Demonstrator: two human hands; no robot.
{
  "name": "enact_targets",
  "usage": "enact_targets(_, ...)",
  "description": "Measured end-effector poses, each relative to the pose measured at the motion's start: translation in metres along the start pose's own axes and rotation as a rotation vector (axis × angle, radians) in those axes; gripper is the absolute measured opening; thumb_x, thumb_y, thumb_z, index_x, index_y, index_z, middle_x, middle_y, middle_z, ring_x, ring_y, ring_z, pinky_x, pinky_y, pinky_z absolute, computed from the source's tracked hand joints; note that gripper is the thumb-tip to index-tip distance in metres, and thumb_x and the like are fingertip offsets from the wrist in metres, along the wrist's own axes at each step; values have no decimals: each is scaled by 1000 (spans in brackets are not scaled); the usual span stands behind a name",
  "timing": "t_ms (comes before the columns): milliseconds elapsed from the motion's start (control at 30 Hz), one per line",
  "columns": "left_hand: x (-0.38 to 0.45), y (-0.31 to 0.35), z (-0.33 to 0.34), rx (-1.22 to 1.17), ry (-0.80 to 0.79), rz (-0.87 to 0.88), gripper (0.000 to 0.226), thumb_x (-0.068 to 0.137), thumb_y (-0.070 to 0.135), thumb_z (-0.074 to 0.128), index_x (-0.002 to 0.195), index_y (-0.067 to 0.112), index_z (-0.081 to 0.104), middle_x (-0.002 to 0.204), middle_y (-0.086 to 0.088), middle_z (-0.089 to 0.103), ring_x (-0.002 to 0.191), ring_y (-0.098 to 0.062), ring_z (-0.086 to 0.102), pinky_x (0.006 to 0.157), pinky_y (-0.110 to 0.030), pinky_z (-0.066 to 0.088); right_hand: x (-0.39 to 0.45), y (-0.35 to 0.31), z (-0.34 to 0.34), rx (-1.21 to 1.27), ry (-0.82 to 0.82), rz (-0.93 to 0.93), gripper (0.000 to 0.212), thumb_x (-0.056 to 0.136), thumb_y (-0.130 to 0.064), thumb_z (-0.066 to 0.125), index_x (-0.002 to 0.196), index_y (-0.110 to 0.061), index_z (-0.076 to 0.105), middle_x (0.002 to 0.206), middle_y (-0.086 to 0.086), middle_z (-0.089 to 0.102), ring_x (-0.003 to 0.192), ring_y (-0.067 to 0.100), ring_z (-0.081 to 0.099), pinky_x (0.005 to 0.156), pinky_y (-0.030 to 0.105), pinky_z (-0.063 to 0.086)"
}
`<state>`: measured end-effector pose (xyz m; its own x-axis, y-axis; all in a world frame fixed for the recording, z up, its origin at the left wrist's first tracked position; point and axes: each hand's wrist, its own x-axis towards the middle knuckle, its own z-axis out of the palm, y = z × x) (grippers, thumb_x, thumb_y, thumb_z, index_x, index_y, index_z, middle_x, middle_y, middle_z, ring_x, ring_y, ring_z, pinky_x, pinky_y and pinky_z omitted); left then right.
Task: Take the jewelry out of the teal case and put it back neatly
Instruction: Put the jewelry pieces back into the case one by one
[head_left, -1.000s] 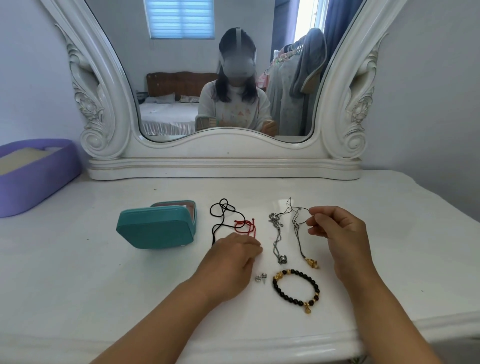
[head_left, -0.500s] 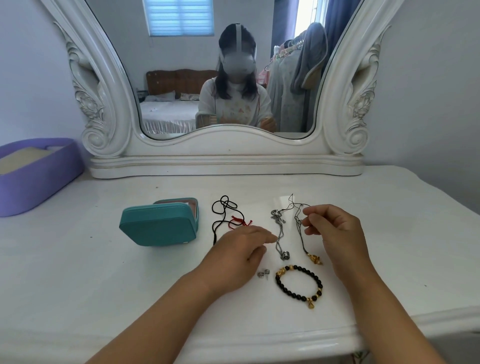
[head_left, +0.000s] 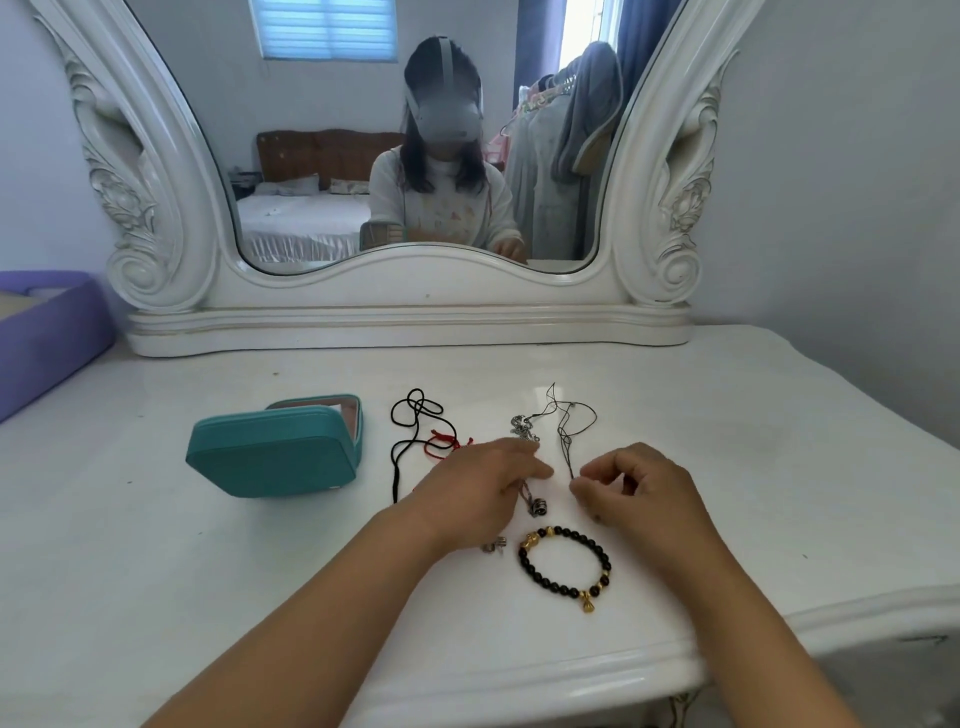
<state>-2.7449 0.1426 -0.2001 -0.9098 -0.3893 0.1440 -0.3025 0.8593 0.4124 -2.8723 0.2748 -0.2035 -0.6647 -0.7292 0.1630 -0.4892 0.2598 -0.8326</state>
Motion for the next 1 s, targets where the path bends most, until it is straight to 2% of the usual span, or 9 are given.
enact_targets(100,-7,-8,-5,-21,96,-45,41,95,7,34,128,23,53,146,4,40,135,-12,36,109,-19,27,-1,4,5,-269,-58,-72,14,72,-31,71,80,-23,64,87,-8,54,82,4,50,73,22,39)
enact_targets(167,-15,-18,-7,-14,130,-92,41,95,8,34,129,22,52,145,5,41,134,-12,36,109,-20,26,-1,3,4,-307,-35,-99,5,76,-24,65,75,-20,62,84,-4,54,78,7,50,70,24,40)
enact_targets(333,-43,-38,-12,-49,177,-131,37,94,9,40,125,20,56,138,7,48,129,-11,42,107,-20,33,1,6,7,-403,-3,-114,12,81,-18,55,70,-15,58,79,-3,56,72,10,52,61,25,41)
enact_targets(467,-65,-44,-14,-61,140,-109,31,92,26,50,122,22,58,136,9,46,125,-4,42,97,-3,27,16,-7,6,-201,65,-72,11,84,-17,57,75,-12,62,78,-4,59,72,9,52,61,24,38)
enact_targets(533,-71,-44,-14,-52,109,-119,39,89,39,48,121,18,58,133,6,47,121,-3,41,87,6,20,25,-23,9,-69,104,-62,11,84,-16,60,75,-12,64,70,-8,57,65,4,50,57,20,36)
enact_targets(700,-73,-43,-11,-113,157,-205,41,91,29,50,132,23,47,146,11,33,128,1,34,94,-4,20,31,-67,37,78,-57,-170,12,81,-15,65,69,-16,65,61,-9,58,52,0,50,51,12,38)
enact_targets(833,-75,-41,-13,-195,193,-227,67,88,28,56,143,31,19,138,25,24,130,5,26,104,-11,20,23,-82,69,-122,-266,-300,10,78,-16,65,69,-17,67,63,-12,56,62,4,52,64,24,45)
enact_targets(900,-75,-43,-13,-244,201,-193,63,85,25,59,138,36,28,140,22,34,130,0,36,107,-20,31,19,-80,82,-168,-349,-308,17,75,-15,65,60,-23,63,64,-9,58,65,9,56,68,29,47)
enact_targets(1000,-76,-45,-12,-300,231,-171,52,79,27,61,125,39,41,121,17,53,111,-4,52,96,-32,46,17,-75,97,-148,-411,-296,12,70,-14,64,61,-19,67,71,-2,70,71,15,64,69,32,52)
